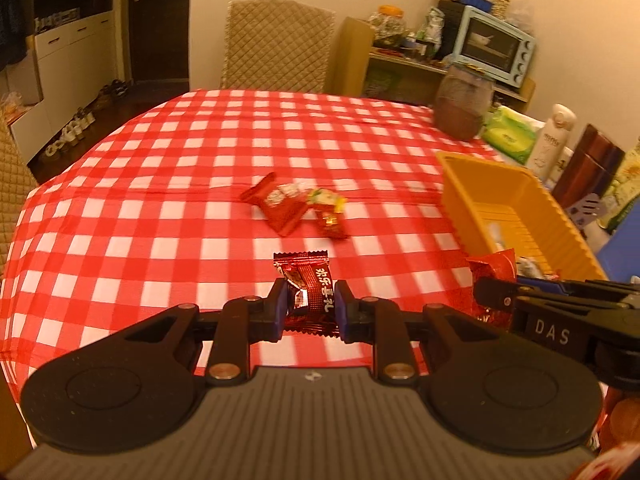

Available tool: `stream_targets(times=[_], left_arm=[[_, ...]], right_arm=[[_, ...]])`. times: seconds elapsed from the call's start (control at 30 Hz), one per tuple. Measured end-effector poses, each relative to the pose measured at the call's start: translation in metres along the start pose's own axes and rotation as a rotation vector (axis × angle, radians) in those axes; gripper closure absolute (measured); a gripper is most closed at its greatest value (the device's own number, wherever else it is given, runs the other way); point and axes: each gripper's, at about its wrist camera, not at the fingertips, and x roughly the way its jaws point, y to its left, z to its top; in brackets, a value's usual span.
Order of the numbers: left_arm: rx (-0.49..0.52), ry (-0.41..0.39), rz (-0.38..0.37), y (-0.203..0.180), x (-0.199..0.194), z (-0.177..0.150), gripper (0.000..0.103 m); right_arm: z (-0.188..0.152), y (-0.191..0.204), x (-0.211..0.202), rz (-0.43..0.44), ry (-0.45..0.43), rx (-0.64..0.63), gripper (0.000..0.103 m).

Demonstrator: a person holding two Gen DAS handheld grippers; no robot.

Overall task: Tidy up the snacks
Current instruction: 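Carry both held candies over the orange tray with both grippers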

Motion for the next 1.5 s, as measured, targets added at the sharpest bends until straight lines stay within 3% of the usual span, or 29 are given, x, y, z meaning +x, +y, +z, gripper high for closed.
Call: stream_targets(times=[0.6,1.5], left_arm=[[0.127,-0.018,-0.094,-0.082,-0.016,0.007,0.081],[0.193,-0.02,-0.177,-0.14,0.0,0.022,0.081]], right_arm=[[-0.004,-0.075,-0.057,-0.106,-0.04,0.093,0.078],[0.0,-0.124,-0.063,-0.159,-0.062,0.156,0.078]])
